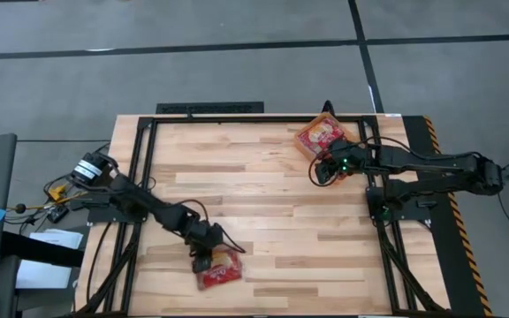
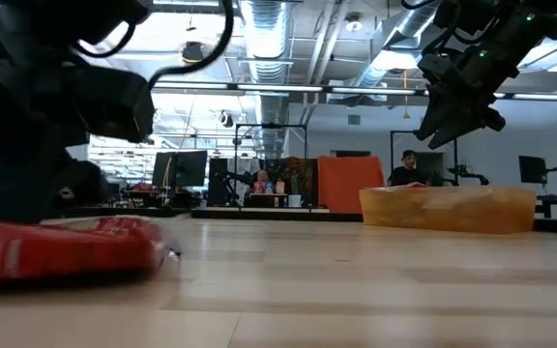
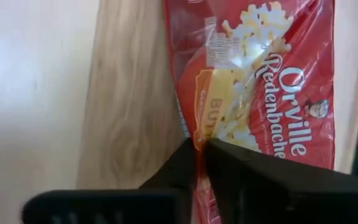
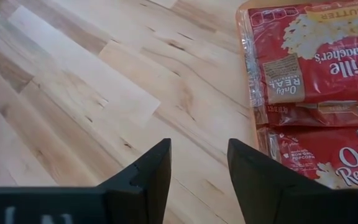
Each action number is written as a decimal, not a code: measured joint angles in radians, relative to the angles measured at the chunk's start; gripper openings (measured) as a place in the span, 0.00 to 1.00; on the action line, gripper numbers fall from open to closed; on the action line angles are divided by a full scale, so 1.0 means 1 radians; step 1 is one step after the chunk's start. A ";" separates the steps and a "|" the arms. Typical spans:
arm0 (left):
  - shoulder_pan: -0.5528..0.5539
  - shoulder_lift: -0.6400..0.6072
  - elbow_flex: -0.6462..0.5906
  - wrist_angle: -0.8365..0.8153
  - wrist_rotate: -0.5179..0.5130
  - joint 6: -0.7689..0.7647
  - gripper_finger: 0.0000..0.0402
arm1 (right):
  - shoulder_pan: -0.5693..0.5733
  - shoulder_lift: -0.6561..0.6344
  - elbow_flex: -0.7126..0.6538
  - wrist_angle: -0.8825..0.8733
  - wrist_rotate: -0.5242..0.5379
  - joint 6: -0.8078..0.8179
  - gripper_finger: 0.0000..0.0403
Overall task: Sort popcorn bags into baskets
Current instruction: Put the red popcorn bag into the orange bin
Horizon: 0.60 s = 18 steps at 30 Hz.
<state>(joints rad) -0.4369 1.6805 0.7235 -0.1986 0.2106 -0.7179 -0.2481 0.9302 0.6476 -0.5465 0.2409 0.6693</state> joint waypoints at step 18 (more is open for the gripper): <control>0.351 -0.215 0.075 -0.026 -0.021 -0.074 0.00 | 0.149 -0.099 -0.002 0.141 -0.058 0.115 0.41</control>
<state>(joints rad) -0.0861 1.4654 0.7987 -0.2242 0.1895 -0.7914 -0.0991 0.8309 0.6460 -0.4055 0.1834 0.7842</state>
